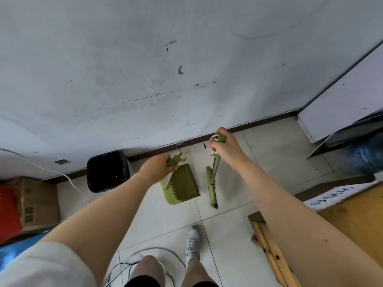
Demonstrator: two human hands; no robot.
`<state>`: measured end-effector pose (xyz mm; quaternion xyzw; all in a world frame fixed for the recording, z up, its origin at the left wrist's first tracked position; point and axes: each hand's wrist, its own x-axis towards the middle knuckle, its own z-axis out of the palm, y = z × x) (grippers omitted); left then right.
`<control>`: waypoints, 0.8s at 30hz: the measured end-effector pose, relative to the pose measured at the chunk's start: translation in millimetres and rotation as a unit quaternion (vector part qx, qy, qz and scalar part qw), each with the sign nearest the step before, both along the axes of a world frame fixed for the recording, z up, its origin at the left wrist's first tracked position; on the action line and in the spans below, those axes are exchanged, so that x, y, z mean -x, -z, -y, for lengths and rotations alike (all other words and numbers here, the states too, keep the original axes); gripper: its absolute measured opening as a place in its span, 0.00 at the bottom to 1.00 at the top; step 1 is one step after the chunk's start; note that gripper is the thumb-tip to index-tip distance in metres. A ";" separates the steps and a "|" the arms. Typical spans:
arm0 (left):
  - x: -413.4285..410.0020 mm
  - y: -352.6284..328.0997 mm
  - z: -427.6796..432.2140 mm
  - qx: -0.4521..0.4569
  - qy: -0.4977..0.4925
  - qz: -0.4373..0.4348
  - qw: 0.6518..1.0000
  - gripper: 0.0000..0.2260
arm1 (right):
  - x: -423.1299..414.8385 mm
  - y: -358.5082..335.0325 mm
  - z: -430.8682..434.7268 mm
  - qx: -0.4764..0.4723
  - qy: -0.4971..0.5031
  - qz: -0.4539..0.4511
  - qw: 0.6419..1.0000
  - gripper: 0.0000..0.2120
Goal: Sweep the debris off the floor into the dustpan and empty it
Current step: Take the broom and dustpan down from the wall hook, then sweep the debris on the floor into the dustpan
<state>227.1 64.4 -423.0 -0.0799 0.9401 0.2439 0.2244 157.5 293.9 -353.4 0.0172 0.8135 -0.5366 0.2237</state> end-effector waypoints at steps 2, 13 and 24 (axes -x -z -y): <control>7.0 -3.0 -10.3 0.003 0.023 0.001 1.000 0.12 | 5.3 -7.8 -10.9 -0.005 0.004 -0.012 1.000 0.08; 62.4 -43.7 -54.4 0.028 0.202 0.004 0.979 0.19 | -9.6 -37.3 -33.5 -0.044 0.127 -0.036 0.990 0.13; 46.9 -64.5 -107.0 -0.119 0.416 0.104 0.895 0.20 | -123.1 -102.6 -64.0 -0.150 0.414 -0.025 0.897 0.04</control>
